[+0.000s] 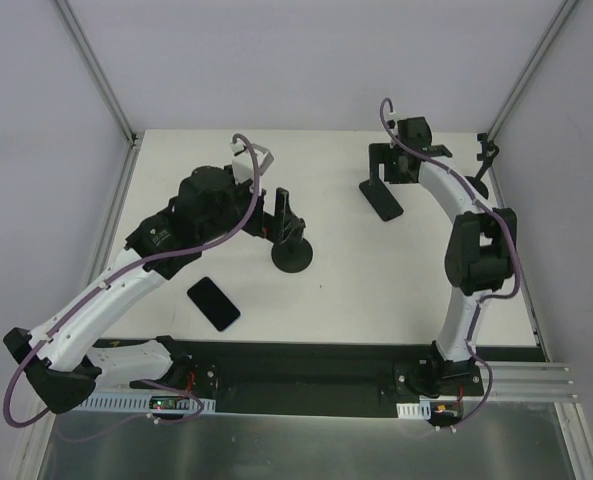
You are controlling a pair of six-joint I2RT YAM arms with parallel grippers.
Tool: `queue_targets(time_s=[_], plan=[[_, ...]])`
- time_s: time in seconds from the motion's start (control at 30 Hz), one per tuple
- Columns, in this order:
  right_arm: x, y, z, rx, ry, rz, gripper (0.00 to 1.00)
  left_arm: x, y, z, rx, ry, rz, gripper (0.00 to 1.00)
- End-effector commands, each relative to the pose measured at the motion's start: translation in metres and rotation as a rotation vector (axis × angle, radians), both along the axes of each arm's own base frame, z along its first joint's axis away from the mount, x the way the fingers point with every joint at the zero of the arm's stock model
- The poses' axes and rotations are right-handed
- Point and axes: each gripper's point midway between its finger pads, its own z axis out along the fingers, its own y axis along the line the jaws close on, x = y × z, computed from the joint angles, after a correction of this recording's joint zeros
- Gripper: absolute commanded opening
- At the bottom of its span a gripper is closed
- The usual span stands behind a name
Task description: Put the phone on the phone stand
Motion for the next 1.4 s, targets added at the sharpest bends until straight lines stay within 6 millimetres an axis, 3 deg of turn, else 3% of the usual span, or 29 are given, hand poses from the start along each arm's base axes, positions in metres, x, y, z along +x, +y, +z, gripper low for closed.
queue_targets(time_s=[0.0,0.07,0.2,0.23,0.47,0.6,0.87,1.07,1.37], plan=[[-0.004,-0.016,-0.023,-0.124,0.241,0.064,0.96,0.013,-0.004,0.045,-0.047,-0.089,-0.085,0.99],[0.002,-0.014,-0.037,-0.129,0.284,0.084,0.96,0.023,-0.007,0.041,-0.047,-0.066,-0.100,0.99],[0.012,0.000,-0.045,-0.088,0.287,0.156,0.96,0.043,-0.002,0.042,-0.054,-0.051,-0.105,0.99],[0.019,0.003,-0.040,-0.076,0.271,0.163,0.96,0.049,0.000,0.040,-0.060,-0.040,-0.104,0.99],[0.031,0.018,-0.067,-0.159,0.323,0.202,0.96,0.059,0.012,0.006,-0.110,0.071,-0.106,0.99],[0.036,0.009,-0.076,-0.237,0.328,0.179,0.96,0.058,0.020,-0.007,-0.086,0.077,-0.086,0.99],[0.036,0.007,-0.090,-0.221,0.359,0.182,0.96,0.055,0.023,-0.002,-0.087,0.045,-0.081,0.99],[0.044,-0.002,-0.089,-0.224,0.358,0.146,0.96,0.053,0.020,-0.005,-0.095,0.063,-0.094,0.99],[0.036,-0.010,-0.103,-0.235,0.427,0.155,0.96,0.052,0.019,-0.006,-0.100,0.068,-0.103,0.99]])
